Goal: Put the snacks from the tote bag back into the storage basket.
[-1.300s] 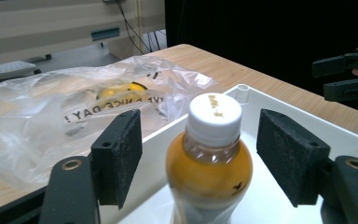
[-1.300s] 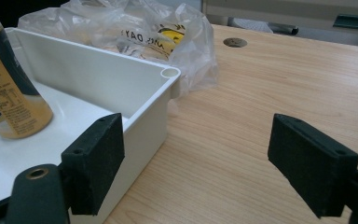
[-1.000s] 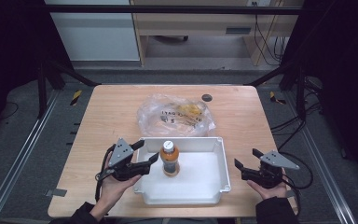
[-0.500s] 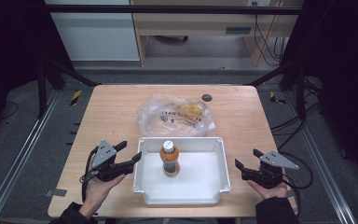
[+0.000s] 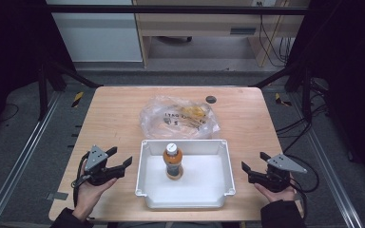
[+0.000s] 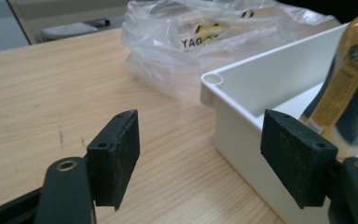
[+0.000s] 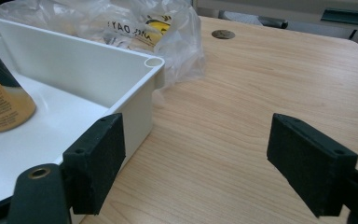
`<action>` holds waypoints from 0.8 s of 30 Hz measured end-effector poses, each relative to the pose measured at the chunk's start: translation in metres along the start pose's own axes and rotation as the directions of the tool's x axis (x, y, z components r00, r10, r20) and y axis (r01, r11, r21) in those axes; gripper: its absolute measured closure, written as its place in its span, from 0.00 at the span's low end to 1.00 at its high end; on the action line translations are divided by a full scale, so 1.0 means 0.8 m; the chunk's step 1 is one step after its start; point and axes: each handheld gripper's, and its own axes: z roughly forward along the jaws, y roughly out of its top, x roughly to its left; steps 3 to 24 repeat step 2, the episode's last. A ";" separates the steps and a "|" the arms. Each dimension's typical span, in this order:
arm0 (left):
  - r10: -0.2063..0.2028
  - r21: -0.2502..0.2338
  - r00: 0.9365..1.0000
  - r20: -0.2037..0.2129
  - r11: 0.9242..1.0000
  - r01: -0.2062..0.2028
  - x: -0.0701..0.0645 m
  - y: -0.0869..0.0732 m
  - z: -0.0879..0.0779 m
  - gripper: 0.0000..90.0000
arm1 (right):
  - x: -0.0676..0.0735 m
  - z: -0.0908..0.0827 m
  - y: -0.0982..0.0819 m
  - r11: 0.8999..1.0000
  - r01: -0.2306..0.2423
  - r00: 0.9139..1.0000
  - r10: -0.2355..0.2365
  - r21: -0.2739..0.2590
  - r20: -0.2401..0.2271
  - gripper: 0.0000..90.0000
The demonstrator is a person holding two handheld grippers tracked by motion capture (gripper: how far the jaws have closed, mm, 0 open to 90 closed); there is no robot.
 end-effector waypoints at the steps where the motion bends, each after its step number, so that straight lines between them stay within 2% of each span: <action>1: 0.003 0.006 1.000 -0.007 1.000 -0.003 0.002 -0.001 0.001 0.31 | -0.001 0.000 0.000 1.000 0.000 1.000 0.000 0.000 0.001 0.22; 24: 0.000 0.006 1.000 -0.010 1.000 0.000 0.004 -0.002 0.002 0.31 | -0.001 -0.001 0.000 1.000 0.003 1.000 -0.003 -0.002 0.001 0.22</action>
